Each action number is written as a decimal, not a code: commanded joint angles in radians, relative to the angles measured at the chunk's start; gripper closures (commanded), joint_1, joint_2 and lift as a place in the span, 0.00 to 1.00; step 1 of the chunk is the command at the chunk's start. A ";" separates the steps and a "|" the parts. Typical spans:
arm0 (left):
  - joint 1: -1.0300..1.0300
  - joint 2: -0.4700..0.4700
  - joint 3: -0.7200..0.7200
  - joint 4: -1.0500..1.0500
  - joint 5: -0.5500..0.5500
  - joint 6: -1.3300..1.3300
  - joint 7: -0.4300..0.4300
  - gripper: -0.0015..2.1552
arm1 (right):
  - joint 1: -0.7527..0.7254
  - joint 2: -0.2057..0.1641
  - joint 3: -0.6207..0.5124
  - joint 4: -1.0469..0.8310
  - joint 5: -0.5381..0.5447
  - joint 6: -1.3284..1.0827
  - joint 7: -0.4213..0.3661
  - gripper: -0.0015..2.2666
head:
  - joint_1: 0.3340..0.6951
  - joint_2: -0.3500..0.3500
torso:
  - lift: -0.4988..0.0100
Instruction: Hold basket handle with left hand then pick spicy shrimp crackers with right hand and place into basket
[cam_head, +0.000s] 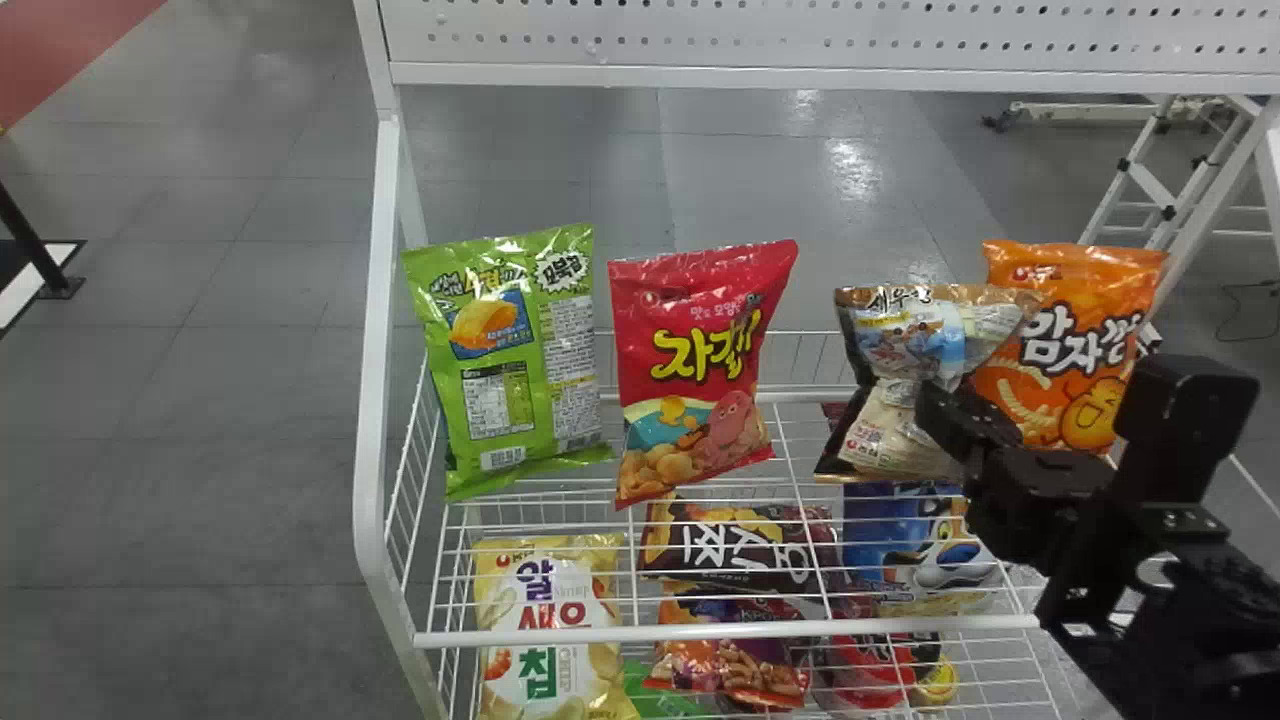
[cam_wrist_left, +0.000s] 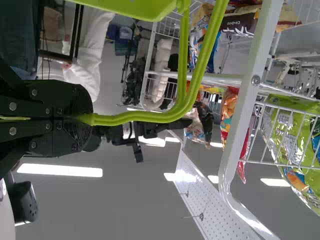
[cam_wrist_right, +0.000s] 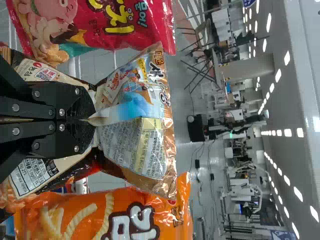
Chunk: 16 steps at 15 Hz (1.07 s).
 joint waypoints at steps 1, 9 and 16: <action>0.000 0.001 0.000 0.001 0.002 0.000 -0.013 1.00 | 0.069 0.001 -0.008 -0.096 0.003 0.050 -0.004 0.97 | 1.00 0.42 | 0.96; 0.000 0.000 -0.005 0.009 0.005 0.006 -0.013 1.00 | 0.269 0.001 -0.100 -0.316 -0.110 0.185 0.039 0.97 | 1.00 0.38 | 0.96; 0.003 0.000 0.001 0.021 0.011 0.003 -0.013 1.00 | 0.296 0.001 -0.150 -0.411 -0.311 0.550 0.138 0.97 | 1.00 0.49 | 0.96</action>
